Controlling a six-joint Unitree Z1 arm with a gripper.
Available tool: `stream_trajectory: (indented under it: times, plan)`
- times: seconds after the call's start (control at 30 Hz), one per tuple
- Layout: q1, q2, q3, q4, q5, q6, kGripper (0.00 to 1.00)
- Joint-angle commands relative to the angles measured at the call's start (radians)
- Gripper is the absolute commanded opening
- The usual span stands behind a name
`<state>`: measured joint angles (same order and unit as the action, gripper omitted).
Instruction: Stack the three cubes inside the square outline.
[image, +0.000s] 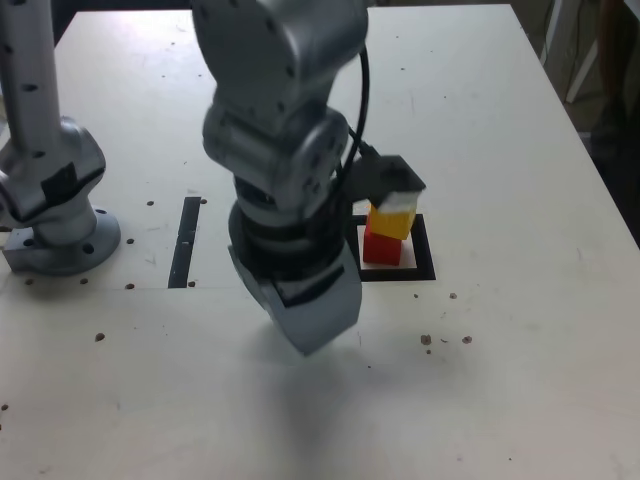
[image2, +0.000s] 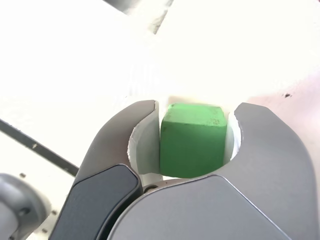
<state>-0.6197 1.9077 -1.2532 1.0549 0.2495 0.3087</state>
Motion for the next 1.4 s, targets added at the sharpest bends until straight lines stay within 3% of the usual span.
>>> stream_trajectory:
  times: [0.0,0.23,0.53,1.0,1.37]
  plan:
    - [0.006,-0.032,-0.019,0.049,0.008,-0.014,0.29]
    - [0.052,-0.106,-0.096,0.217,0.025,-0.064,0.29]
    - [0.171,-0.141,-0.252,0.341,0.024,-0.097,0.29]
    - [0.423,0.018,-0.492,0.384,-0.036,-0.097,0.29]
    - [0.484,0.08,-0.547,0.411,-0.04,-0.115,0.29]
